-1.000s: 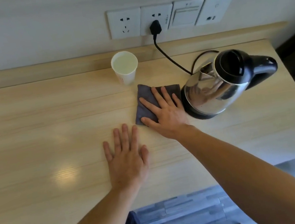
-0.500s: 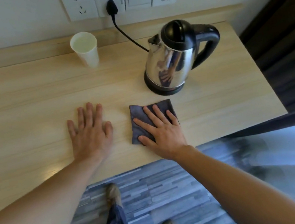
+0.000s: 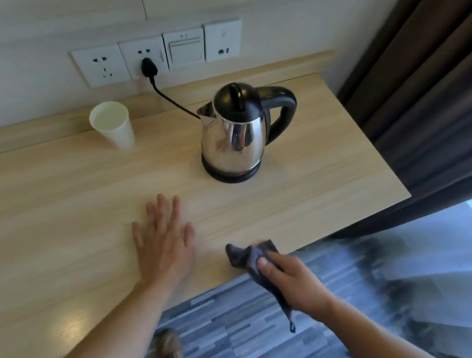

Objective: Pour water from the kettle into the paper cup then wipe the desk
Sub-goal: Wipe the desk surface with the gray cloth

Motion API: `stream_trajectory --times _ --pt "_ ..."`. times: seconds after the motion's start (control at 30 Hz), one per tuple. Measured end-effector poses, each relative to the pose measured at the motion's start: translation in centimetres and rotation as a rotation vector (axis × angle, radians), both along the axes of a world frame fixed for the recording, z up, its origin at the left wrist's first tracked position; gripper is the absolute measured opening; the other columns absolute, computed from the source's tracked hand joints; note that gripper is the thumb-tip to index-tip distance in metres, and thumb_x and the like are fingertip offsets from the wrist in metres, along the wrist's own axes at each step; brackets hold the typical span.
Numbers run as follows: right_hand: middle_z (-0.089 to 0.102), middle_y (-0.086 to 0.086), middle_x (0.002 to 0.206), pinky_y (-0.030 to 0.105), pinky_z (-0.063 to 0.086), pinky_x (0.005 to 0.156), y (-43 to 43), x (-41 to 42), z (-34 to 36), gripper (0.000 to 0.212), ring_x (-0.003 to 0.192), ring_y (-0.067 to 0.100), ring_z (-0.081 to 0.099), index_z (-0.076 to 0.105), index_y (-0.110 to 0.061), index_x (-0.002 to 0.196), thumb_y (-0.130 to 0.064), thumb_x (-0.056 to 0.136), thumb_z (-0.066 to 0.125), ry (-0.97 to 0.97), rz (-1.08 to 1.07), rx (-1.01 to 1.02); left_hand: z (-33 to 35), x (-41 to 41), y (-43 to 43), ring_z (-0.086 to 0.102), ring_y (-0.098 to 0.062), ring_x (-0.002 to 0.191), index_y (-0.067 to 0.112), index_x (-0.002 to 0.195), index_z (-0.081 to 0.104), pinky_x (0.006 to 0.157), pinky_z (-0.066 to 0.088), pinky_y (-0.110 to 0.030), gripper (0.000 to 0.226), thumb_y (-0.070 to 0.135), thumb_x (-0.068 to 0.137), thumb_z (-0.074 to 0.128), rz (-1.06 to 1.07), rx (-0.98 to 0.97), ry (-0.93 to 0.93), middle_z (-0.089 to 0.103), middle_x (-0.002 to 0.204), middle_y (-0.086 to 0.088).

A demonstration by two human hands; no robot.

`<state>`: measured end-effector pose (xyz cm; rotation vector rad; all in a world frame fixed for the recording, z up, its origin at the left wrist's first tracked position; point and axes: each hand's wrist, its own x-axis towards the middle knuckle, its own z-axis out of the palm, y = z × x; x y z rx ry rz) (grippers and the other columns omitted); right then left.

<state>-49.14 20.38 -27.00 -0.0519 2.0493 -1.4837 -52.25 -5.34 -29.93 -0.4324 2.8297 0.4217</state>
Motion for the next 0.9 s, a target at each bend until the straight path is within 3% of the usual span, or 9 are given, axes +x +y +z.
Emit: stream_trajectory --times 0.13,0.2,0.27,0.33,0.4,0.43,0.47,0.53,0.9 --pt "0.079 -0.002 0.097 0.034 0.054 0.083 2.8 -4.3 3.0 0.026 0.092 0.016 0.070 0.076 -0.020 0.107 -0.032 0.108 0.053 0.067 -0.315 0.014 -1.4 0.0 1.1 -0.015 -0.021 0.161 0.032 0.163 -0.013 0.130 -0.002 -0.058 0.066 0.056 0.104 0.005 0.002 -0.045 -0.010 -0.018 0.173 0.001" --pt "0.075 -0.002 0.086 0.043 0.053 0.076 3.4 -8.1 4.0 0.023 0.082 0.017 0.068 0.072 -0.025 0.099 -0.027 0.109 0.051 0.200 -0.338 0.121 -1.7 0.0 1.0 -0.014 -0.022 0.161 0.032 0.163 -0.014 0.129 0.000 -0.059 0.066 0.056 0.103 0.004 -0.004 -0.067 -0.016 -0.017 0.173 0.000" --pt "0.069 -0.007 0.086 0.039 0.048 0.077 4.0 -12.1 3.4 0.020 0.082 0.013 0.064 0.066 -0.028 0.097 -0.029 0.108 0.050 0.418 -0.241 0.372 -1.9 0.0 1.0 -0.014 -0.022 0.161 0.033 0.163 -0.015 0.129 0.001 -0.059 0.066 0.056 0.104 0.004 -0.005 -0.082 -0.010 -0.017 0.173 0.000" --pt "0.070 -0.001 0.120 0.046 0.045 0.099 4.5 -15.7 1.0 0.026 0.117 0.023 0.062 0.064 -0.030 0.121 -0.038 0.108 0.043 0.559 -0.062 0.626 -2.1 -0.1 0.9 -0.016 -0.022 0.160 0.033 0.162 -0.016 0.129 0.001 -0.059 0.066 0.056 0.104 0.004 -0.002 -0.086 -0.013 -0.020 0.173 0.000" --pt "0.035 -0.002 0.166 0.050 0.024 0.121 4.6 -18.3 -1.4 0.048 0.155 0.024 0.025 0.041 -0.039 0.153 -0.051 0.108 0.033 0.508 0.130 0.794 -2.3 -0.1 0.9 -0.017 -0.022 0.160 0.033 0.162 -0.017 0.129 0.001 -0.059 0.066 0.057 0.104 0.003 -0.006 -0.099 -0.024 -0.021 0.172 0.000" --pt "0.013 -0.007 0.173 0.050 0.012 0.126 4.5 -19.1 -2.3 0.057 0.160 0.020 0.005 0.023 -0.043 0.160 -0.061 0.106 0.027 0.467 0.209 0.857 -2.3 -0.1 0.9 -0.017 -0.022 0.160 0.032 0.162 -0.017 0.129 0.001 -0.059 0.066 0.057 0.103 0.003 -0.006 -0.105 -0.026 -0.022 0.172 0.000" --pt "-0.003 -0.010 0.173 0.050 0.004 0.128 4.3 -19.5 -3.1 0.065 0.160 0.018 -0.009 0.010 -0.048 0.162 -0.070 0.102 0.023 0.449 0.259 0.909 -2.4 -0.1 0.9 -0.018 -0.022 0.160 0.032 0.162 -0.018 0.129 0.000 -0.059 0.066 0.057 0.103 0.003 -0.005 -0.106 -0.028 -0.022 0.172 0.000" --pt "-0.014 -0.011 0.172 0.051 -0.003 0.127 3.8 -19.8 -4.0 0.073 0.158 0.019 -0.018 -0.002 -0.055 0.159 -0.082 0.095 0.019 0.474 0.271 0.979 -2.4 -0.2 0.9 -0.019 -0.022 0.159 0.032 0.161 -0.019 0.130 -0.001 -0.058 0.067 0.057 0.103 0.002 -0.007 -0.108 -0.031 -0.023 0.171 0.000" --pt "-0.016 -0.008 0.173 0.065 -0.006 0.124 1.5 -15.6 -4.1 0.072 0.157 0.024 -0.021 -0.006 -0.062 0.155 -0.084 0.091 0.019 0.455 0.226 1.010 -2.4 -0.1 1.2 -0.016 -0.022 0.161 0.032 0.162 -0.016 0.129 -0.002 -0.058 0.067 0.056 0.103 0.005 -0.004 -0.125 -0.017 -0.020 0.172 0.000"
